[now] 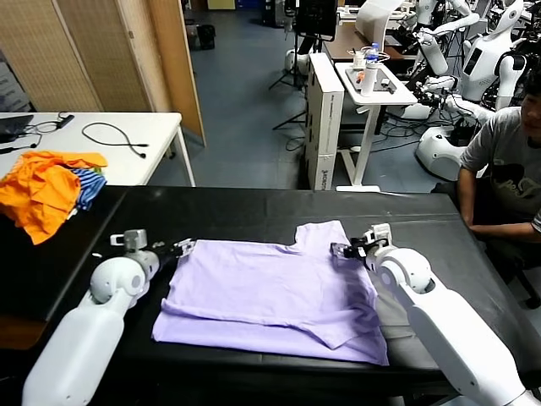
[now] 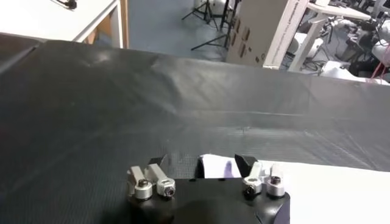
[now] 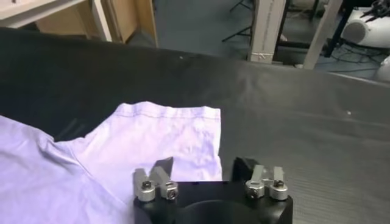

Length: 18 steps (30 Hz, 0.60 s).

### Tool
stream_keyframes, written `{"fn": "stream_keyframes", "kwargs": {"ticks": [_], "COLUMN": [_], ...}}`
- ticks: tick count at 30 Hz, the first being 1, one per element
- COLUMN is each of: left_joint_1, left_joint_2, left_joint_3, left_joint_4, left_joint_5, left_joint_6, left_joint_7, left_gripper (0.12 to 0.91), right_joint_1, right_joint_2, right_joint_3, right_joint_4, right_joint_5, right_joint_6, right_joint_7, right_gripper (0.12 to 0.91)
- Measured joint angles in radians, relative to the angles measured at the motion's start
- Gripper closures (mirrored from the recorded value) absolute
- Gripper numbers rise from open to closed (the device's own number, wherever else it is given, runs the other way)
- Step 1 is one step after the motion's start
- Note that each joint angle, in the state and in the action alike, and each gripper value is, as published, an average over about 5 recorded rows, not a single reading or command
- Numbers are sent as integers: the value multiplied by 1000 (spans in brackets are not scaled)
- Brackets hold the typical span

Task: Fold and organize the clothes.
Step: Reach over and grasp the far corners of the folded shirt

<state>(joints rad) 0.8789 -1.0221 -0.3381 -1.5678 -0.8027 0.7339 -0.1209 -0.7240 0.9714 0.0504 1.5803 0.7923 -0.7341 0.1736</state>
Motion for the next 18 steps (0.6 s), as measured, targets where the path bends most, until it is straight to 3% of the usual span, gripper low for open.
{"fn": "stream_keyframes", "kwargs": {"ticks": [4,7,10,18], "left_joint_1": [2,4,4,13], "left_joint_2": [-3,-4,-4,-2], "left_joint_3": [1,2,2,-5], "left_joint_4": [0,0,-1,-29], "left_joint_5": [2,3,3,-13], "left_joint_6": [0,0,1,5], "left_joint_7": [2,4,7,7], "left_gripper": [656,776,812,840], "right_joint_1": [-7,-11,-15,-33], "right_joint_2": [0,-1,-1,-14], "right_joint_3": [4,8,13,43], "right_joint_4": [0,1,4,32], "right_joint_5": [-2,-4,-4,1], "right_joint_6": [0,0,0,-1], "right_joint_7": [-4,-7,-9,-20], "right_gripper": [716,849,885,885]}}
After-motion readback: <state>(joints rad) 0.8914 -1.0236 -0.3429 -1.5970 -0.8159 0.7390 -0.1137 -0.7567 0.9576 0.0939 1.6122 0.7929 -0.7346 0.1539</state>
